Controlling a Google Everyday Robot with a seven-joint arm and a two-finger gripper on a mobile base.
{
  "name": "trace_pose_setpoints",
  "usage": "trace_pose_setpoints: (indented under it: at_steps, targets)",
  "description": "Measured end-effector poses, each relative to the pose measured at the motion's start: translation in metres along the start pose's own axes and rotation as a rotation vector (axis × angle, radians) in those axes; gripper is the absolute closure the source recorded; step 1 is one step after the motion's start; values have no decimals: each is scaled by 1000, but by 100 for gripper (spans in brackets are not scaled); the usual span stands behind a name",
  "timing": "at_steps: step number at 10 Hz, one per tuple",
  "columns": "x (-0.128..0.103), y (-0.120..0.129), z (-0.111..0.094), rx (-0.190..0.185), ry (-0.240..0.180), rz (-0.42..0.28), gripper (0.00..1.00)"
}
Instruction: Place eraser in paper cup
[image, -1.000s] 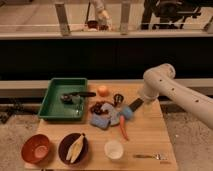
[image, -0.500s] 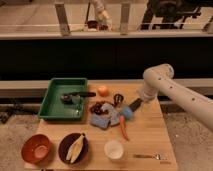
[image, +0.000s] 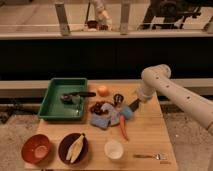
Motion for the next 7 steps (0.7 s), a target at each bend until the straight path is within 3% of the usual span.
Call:
trace_pose_setpoints:
  at_steps: [4, 7]
  targets:
    - [-16, -5, 9, -18, -14, -54, 20]
    - [-49, -9, 11, -25, -16, -105, 20]
